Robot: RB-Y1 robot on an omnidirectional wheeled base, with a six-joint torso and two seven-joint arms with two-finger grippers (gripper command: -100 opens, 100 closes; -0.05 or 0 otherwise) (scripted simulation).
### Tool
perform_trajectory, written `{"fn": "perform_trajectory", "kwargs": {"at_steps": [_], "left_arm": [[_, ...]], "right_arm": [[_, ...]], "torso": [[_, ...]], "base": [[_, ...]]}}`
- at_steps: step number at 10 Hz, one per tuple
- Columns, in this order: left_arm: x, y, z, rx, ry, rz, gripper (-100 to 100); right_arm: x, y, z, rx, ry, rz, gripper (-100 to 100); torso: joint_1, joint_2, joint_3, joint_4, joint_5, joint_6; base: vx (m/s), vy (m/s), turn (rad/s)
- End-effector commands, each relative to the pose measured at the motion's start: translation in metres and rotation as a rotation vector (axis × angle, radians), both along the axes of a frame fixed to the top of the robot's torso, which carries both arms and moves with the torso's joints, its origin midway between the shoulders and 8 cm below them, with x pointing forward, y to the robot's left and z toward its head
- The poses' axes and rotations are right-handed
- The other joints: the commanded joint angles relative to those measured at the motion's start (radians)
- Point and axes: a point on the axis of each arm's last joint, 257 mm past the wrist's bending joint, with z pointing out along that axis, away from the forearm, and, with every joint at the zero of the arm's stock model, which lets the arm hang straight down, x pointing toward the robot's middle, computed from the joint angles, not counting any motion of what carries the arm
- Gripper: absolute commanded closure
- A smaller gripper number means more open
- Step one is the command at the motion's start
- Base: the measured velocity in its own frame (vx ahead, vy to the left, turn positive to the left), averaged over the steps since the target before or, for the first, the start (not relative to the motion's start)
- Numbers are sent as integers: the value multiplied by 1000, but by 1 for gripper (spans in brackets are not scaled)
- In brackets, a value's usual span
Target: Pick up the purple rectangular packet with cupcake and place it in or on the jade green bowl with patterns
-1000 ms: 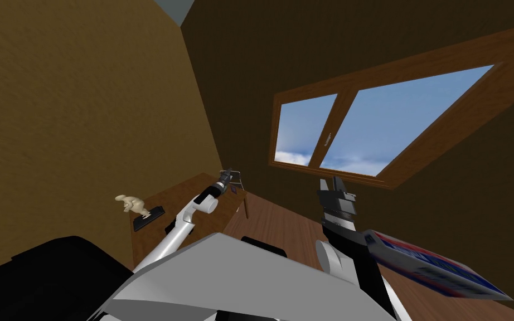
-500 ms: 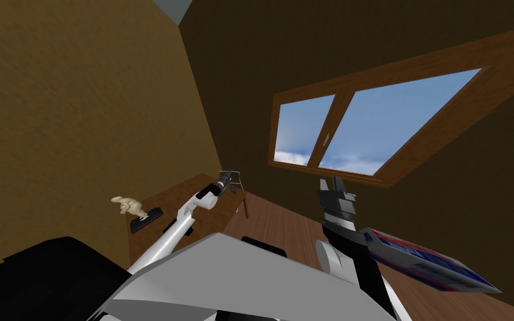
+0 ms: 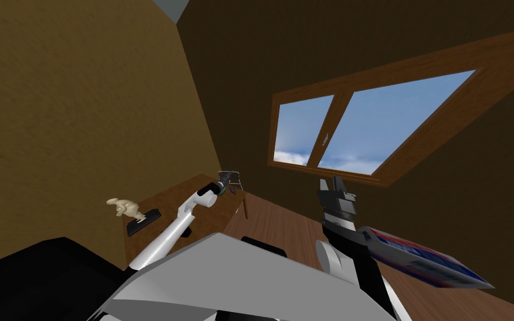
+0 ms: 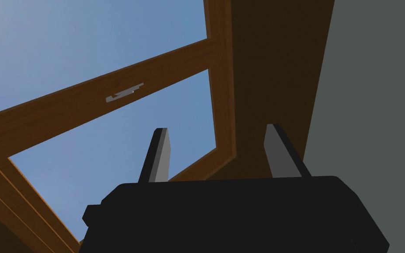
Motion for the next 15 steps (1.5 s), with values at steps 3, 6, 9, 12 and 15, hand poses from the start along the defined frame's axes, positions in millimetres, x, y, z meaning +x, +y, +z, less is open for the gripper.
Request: {"fn": "perform_trajectory", "kwargs": {"at_steps": [3, 6, 9, 12, 15], "left_arm": [[-1, 12, -22, 2, 94, 16, -100], [-2, 23, -42, 3, 177, 31, -100], [-6, 35, -60, 3, 261, 46, -100], [-13, 55, -87, 1, 383, 71, -100], [-23, 65, -106, -5, 472, 86, -100]], "right_arm": [[0, 0, 0, 0, 0, 0, 0], [0, 0, 0, 0, 0, 0, 0], [0, 0, 0, 0, 0, 0, 0], [0, 0, 0, 0, 0, 0, 0], [0, 0, 0, 0, 0, 0, 0]], "torso": [[0, -1, 0, 0, 0, 0], [0, -1, -1, 0, 0, 0], [0, -1, -1, 0, 0, 0], [0, -1, -1, 0, 0, 0], [0, -1, -1, 0, 0, 0]], "base": [[14, 6, -24], [16, 8, -27], [23, 10, -29], [34, 13, -50], [32, 11, -30]]}}
